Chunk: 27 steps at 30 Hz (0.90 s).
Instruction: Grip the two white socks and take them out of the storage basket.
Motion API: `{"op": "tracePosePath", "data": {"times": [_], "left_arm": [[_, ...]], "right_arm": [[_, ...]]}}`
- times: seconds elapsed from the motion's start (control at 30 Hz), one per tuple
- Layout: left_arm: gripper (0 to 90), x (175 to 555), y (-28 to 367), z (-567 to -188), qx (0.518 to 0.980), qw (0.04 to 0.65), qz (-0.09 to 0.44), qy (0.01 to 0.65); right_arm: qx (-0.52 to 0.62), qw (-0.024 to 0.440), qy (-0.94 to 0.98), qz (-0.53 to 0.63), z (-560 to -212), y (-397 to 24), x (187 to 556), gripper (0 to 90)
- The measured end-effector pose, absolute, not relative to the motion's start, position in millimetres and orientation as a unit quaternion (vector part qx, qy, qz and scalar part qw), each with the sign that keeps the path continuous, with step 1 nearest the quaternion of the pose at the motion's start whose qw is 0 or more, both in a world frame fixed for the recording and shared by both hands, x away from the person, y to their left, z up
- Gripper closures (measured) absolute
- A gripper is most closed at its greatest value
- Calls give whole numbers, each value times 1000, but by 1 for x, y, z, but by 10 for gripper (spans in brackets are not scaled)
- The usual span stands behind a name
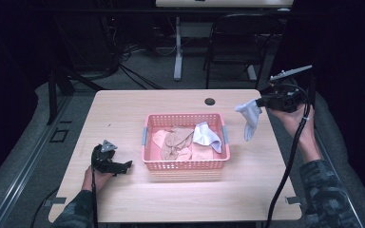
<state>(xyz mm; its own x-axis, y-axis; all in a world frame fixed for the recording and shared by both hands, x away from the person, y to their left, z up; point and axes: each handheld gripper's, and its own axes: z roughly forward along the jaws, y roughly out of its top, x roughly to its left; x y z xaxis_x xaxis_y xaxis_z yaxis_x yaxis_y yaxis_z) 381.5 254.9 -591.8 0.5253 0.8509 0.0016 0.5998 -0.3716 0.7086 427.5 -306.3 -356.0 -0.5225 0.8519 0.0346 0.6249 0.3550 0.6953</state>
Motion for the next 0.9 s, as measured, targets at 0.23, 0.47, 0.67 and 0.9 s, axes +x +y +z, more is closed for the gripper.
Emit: {"op": "tracePosePath", "data": {"times": [0.23, 0.47, 0.67, 0.9], "left_arm": [[0, 382, 255, -592, 806, 335, 188, 450], [0, 382, 255, -592, 807, 334, 188, 449], [0, 382, 255, -592, 806, 335, 188, 449], [0, 382, 255, -592, 807, 335, 188, 448]], "right_arm": [[481, 146, 813, 293, -410, -309, 440, 889], [506, 116, 813, 265, -464, -304, 449, 886], [524, 85, 811, 246, -500, -302, 451, 881], [532, 61, 814, 225, -523, -301, 452, 709]]}}
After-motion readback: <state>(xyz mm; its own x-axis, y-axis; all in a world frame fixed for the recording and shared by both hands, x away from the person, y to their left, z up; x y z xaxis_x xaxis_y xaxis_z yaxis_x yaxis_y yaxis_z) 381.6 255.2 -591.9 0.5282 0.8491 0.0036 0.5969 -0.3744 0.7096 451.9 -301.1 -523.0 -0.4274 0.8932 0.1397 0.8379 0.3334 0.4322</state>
